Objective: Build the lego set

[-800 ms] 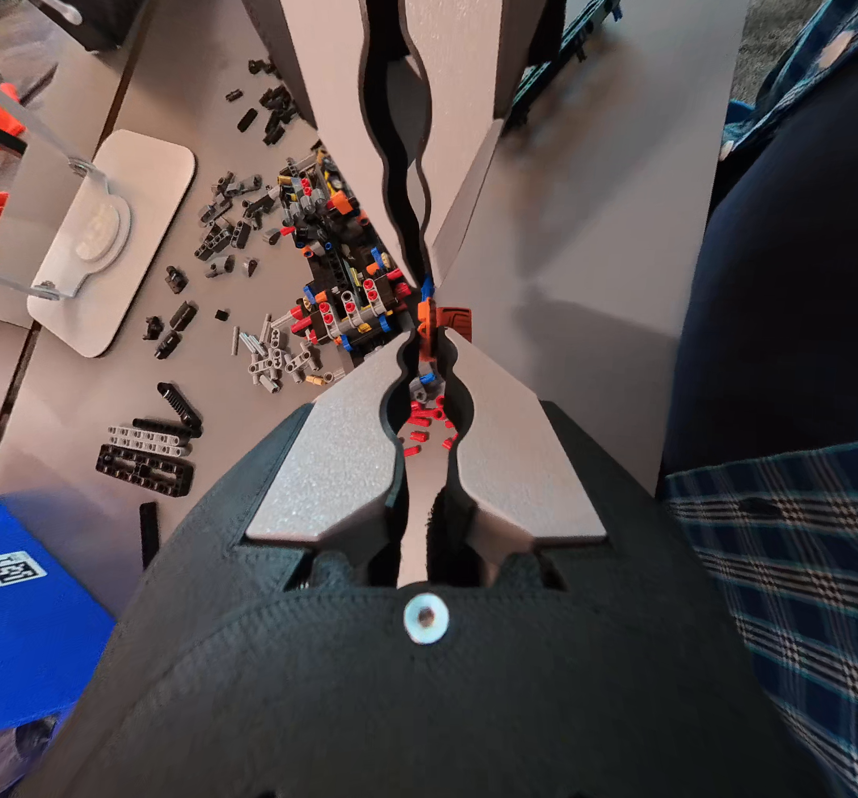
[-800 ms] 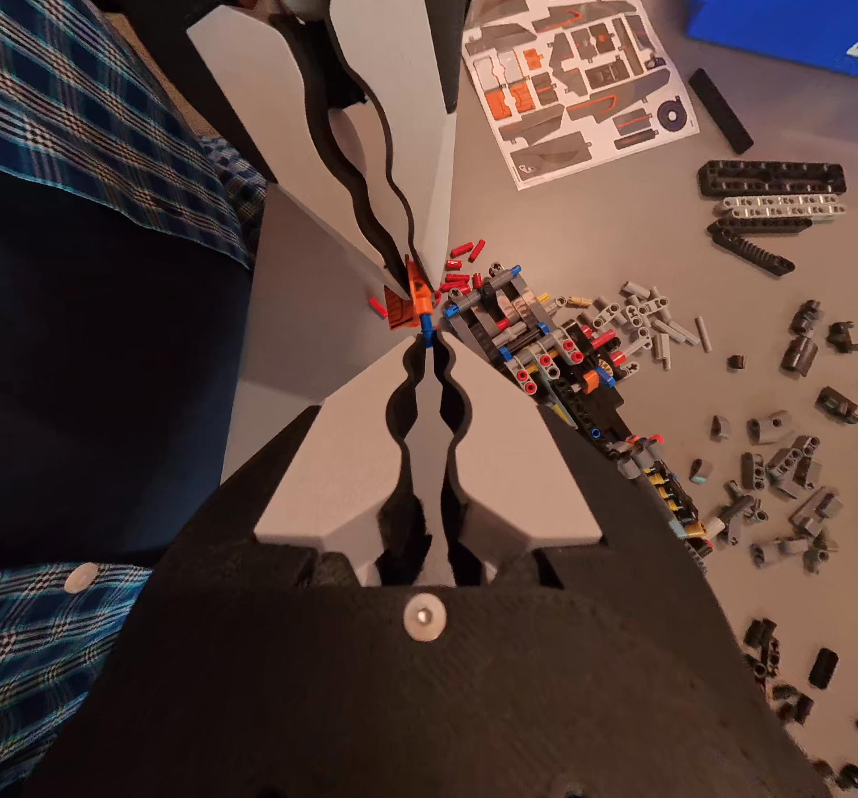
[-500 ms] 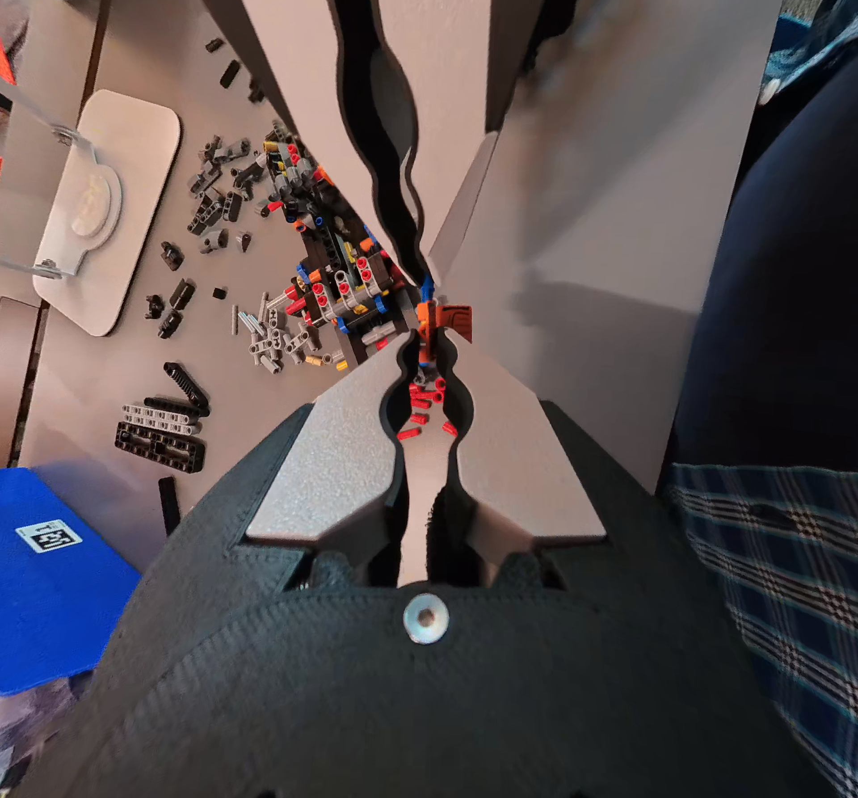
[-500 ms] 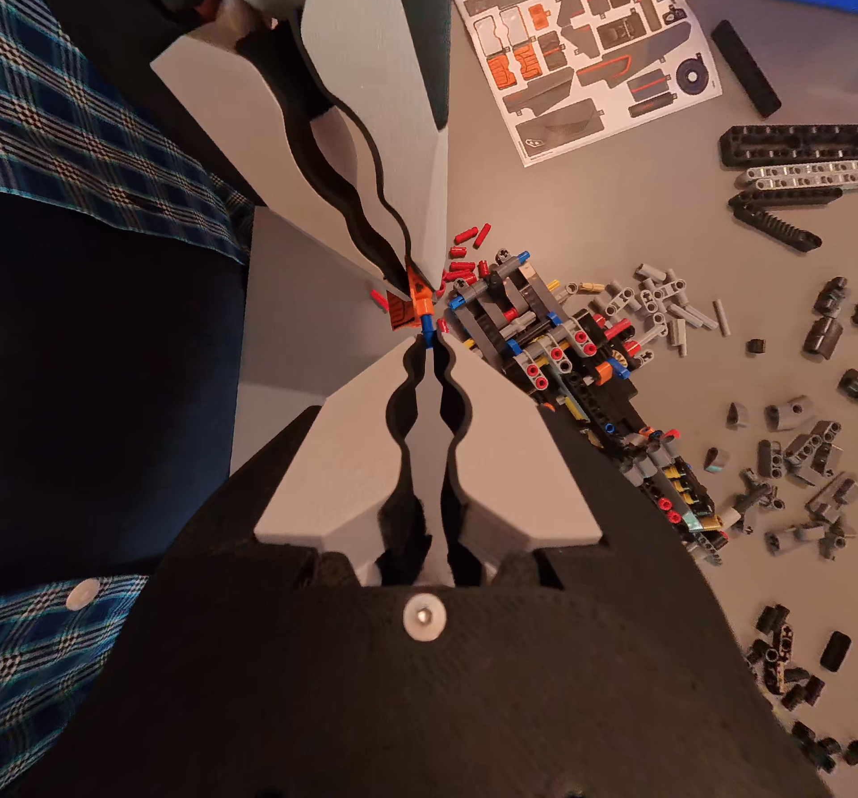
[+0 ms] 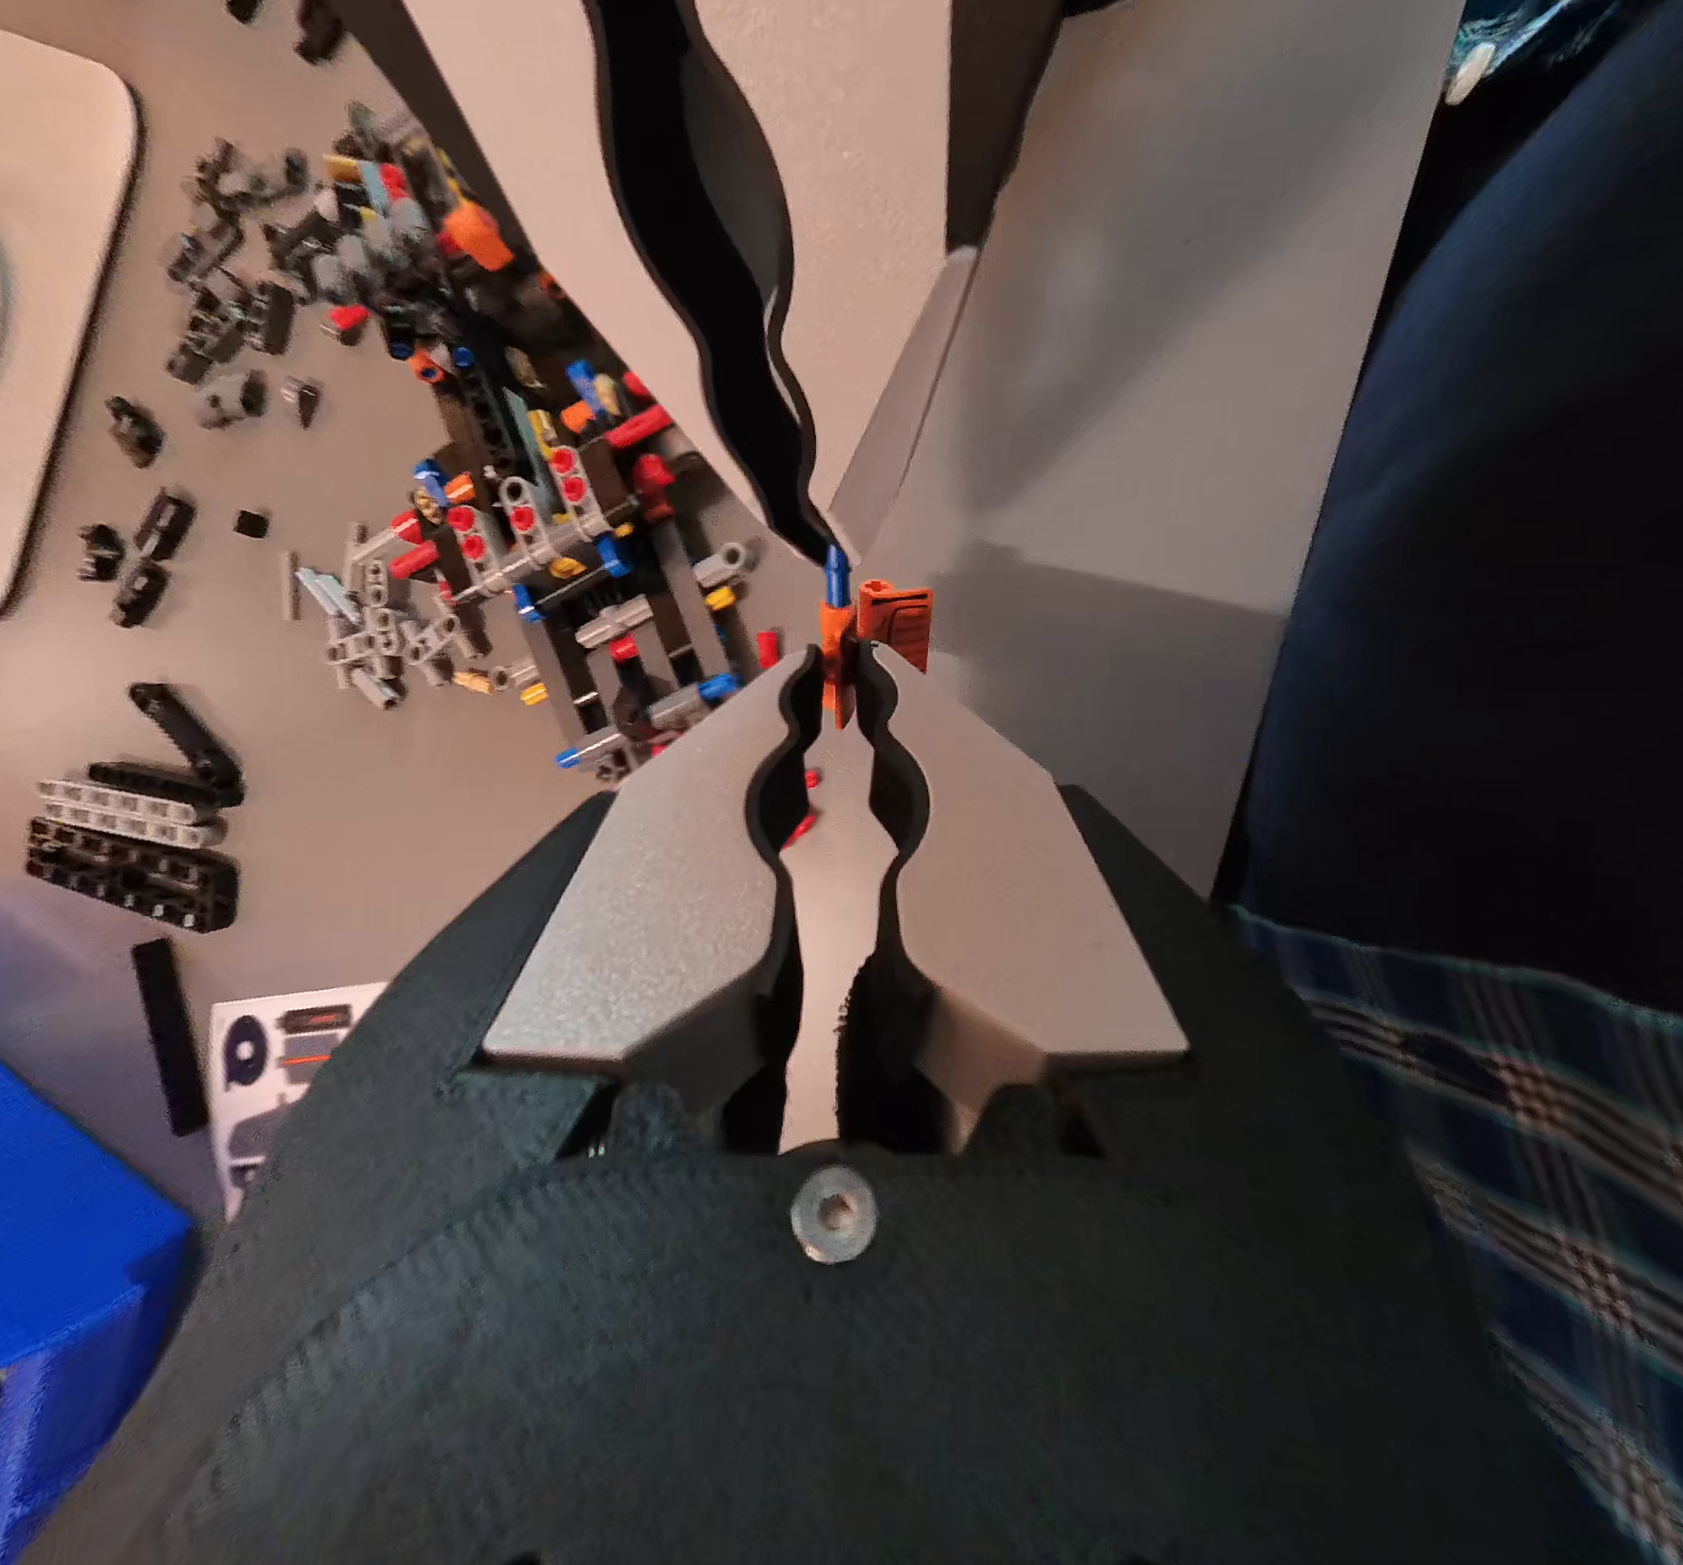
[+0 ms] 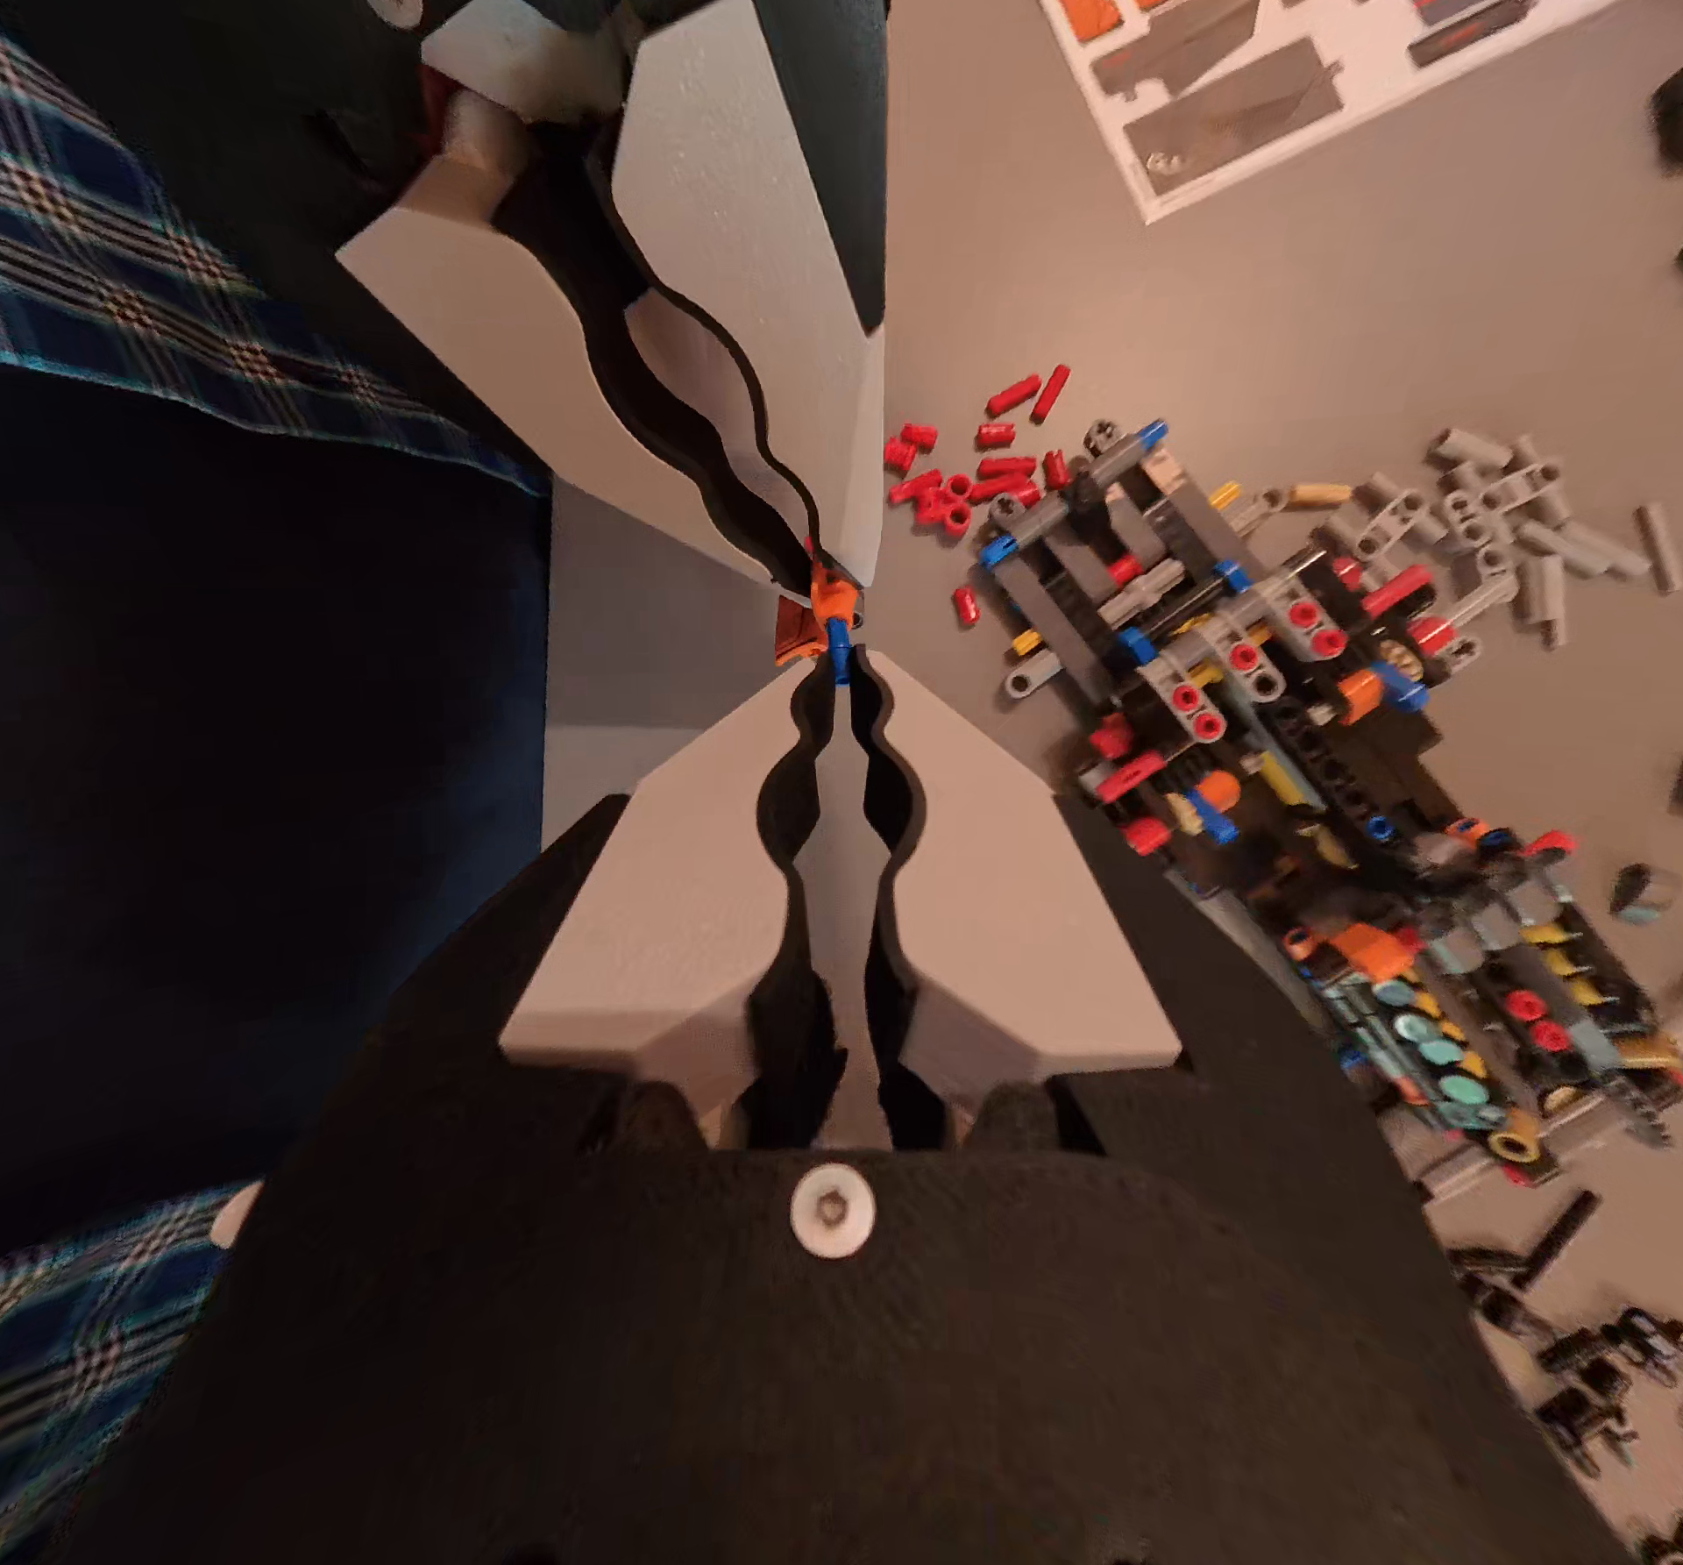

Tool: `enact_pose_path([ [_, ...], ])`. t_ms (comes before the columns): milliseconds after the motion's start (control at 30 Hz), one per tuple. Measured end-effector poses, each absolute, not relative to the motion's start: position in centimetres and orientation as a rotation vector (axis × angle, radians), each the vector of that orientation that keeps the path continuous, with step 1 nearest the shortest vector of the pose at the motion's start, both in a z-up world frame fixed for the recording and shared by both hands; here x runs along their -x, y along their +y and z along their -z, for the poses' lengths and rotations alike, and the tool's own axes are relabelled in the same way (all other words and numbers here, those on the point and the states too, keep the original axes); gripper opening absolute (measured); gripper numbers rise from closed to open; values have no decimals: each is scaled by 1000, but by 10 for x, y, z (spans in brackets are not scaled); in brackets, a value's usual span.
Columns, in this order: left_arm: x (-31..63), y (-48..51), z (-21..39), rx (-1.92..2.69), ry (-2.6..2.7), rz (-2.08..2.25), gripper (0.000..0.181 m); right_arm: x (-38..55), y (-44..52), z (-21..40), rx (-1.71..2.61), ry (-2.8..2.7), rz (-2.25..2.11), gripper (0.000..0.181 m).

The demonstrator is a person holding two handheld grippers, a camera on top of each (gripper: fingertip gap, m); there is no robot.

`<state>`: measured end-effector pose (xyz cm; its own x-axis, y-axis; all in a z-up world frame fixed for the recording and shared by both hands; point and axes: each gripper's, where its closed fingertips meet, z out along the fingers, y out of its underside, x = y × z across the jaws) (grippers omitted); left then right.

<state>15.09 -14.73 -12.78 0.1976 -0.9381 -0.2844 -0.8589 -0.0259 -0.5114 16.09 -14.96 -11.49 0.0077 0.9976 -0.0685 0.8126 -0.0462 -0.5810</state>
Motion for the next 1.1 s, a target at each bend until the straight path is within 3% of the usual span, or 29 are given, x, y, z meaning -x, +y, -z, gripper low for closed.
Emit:
enact_pose_path([
  [1100,-167,-157,155,2032,1853,-27,5,-171,-157,147,2064,-1662,-771,0],
])
